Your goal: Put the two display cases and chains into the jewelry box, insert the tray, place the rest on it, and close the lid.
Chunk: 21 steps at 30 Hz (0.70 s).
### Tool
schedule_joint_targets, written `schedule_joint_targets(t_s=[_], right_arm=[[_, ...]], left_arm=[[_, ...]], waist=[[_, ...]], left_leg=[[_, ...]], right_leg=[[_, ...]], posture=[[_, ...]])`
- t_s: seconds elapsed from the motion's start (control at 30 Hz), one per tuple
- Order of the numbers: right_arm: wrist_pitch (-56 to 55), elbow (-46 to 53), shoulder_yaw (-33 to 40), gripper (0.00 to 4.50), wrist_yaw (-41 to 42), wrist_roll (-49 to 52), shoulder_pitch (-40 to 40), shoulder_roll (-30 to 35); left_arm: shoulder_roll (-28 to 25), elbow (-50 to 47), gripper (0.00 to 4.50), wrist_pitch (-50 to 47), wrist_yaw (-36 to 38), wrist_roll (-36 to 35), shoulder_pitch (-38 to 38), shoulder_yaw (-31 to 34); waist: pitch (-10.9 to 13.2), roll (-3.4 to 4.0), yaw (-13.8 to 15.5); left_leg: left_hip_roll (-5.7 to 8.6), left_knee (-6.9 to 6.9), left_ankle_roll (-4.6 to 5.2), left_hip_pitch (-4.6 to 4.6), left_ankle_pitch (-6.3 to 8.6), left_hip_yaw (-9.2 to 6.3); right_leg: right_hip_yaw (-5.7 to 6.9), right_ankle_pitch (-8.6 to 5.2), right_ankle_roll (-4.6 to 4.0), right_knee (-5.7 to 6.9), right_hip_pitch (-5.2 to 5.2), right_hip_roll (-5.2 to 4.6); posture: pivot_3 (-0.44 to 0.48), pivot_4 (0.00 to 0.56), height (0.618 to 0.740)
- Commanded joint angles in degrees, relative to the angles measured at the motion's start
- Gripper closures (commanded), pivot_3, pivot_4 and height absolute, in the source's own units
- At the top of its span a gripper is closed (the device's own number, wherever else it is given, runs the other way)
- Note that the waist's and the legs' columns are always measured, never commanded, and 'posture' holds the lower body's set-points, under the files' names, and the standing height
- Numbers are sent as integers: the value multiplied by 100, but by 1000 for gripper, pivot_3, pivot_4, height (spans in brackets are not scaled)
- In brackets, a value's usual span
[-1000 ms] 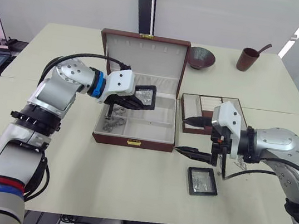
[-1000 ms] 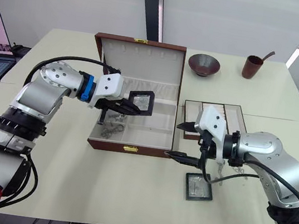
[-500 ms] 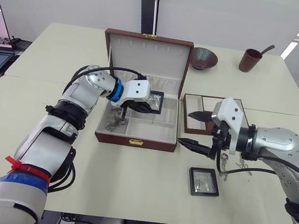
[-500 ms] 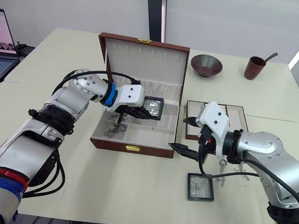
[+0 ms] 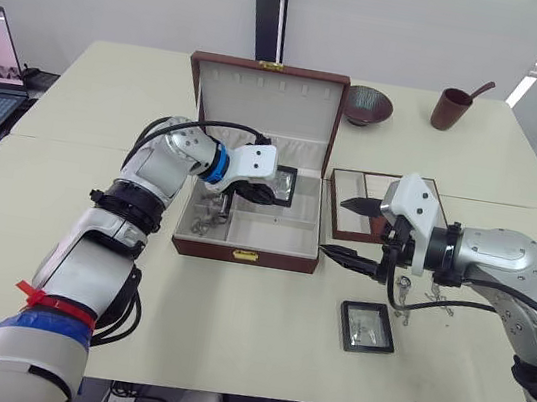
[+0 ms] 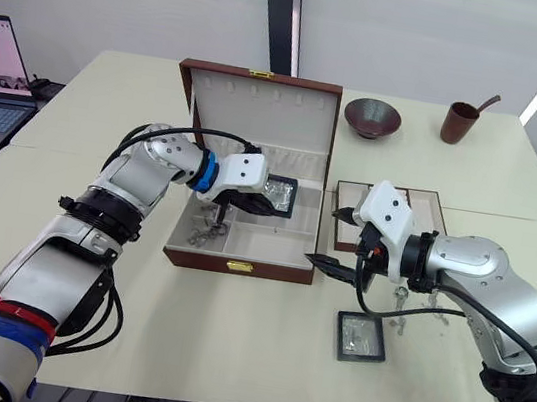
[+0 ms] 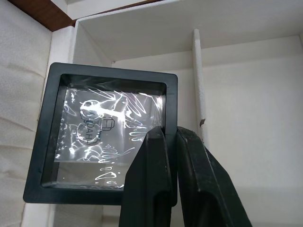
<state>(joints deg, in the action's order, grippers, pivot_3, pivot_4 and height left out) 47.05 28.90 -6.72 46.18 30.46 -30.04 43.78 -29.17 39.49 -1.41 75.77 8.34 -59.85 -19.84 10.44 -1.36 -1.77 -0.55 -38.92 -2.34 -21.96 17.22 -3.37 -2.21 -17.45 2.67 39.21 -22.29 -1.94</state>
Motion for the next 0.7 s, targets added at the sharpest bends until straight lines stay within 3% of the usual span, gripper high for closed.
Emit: schedule_joint_targets(t_s=[0.03, 0.43, 0.7], right_arm=[[-83, 86, 179, 0, 19, 11, -87, 22], [-142, 28, 135, 0, 40, -25, -109, -5], [-205, -36, 147, 0, 28, -59, -122, -12]], left_arm=[[50, -236, 4467, -334, 43, 28, 112, -60], [78, -510, 4467, -659, -132, 58, 201, -19], [-50, -1059, 2189, -845, -134, -99, 177, 135]], waist=[[0, 0, 0], [0, 0, 0], [0, 0, 1]], left_leg=[[0, 0, 0, 1, 0, 0], [0, -1, 0, -3, 0, -1], [0, -1, 0, -4, 0, -2]], right_leg=[[0, 0, 0, 0, 1, 0], [0, 0, 0, -1, -3, 0], [0, 0, 0, -2, -3, 0]], posture=[[0, 150, 740], [0, 150, 740], [0, 150, 740]])
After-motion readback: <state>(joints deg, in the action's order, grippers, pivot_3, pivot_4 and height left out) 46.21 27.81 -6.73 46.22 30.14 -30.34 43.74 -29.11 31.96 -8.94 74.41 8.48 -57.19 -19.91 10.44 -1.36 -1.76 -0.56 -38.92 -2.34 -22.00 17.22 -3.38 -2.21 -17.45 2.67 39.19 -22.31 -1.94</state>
